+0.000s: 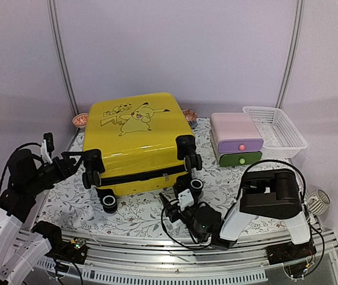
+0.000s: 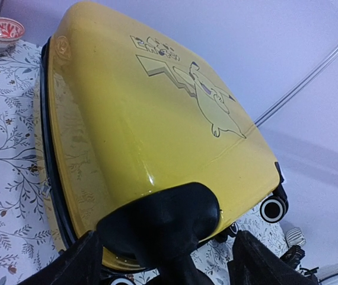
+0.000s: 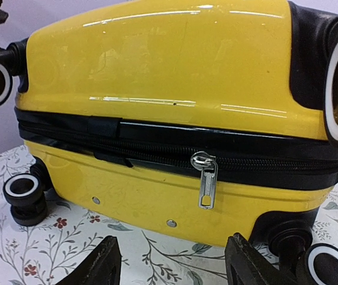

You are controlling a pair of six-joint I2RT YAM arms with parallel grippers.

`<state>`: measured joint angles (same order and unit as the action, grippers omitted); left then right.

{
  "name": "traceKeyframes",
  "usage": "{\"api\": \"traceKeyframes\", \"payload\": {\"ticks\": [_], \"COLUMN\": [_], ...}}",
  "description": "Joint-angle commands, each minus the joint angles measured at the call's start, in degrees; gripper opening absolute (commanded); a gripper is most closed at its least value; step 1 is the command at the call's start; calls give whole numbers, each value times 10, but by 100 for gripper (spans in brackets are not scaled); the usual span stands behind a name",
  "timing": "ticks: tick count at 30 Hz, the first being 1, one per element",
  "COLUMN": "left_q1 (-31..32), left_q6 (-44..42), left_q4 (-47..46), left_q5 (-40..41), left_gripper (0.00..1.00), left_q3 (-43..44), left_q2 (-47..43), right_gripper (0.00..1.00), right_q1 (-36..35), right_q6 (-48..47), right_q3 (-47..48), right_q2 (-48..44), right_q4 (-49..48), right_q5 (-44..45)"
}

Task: Open, take out, and arrange the luggage
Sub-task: Adjust the luggage at the center of the board, then pick up the zipper from the luggage.

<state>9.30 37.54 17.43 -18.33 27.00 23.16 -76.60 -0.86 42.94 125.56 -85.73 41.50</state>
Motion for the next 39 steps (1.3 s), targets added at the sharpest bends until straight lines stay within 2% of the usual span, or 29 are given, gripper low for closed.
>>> {"api": "traceKeyframes", "payload": {"ticks": [1, 12, 18, 29, 33, 39], "left_q1": [5, 5, 5, 5, 5, 5], "left_q6": [-3, -6, -6, -2, -6, -5], "left_q4": [-17, -26, -29, -49, -48, -50], "left_q5": [-2, -5, -3, -10, -8, -4], "left_gripper": [78, 78, 78, 78, 78, 78], "left_q3": [-15, -20, -20, -18, -14, -14], "left_q2": [-7, 3, 6, 28, 35, 38], "right_gripper": [63, 64, 60, 43, 32, 26], "right_q1": [6, 43, 62, 75, 79, 81], "right_q6": [-86, -24, 3, 55, 59, 56], "right_q3": [34, 69, 80, 95, 98, 98], "right_q2": [36, 56, 63, 85, 85, 83], "right_q4": [-173, -97, -68, -34, -32, -32], "right_q5": [27, -14, -34, -54, -59, -67]}}
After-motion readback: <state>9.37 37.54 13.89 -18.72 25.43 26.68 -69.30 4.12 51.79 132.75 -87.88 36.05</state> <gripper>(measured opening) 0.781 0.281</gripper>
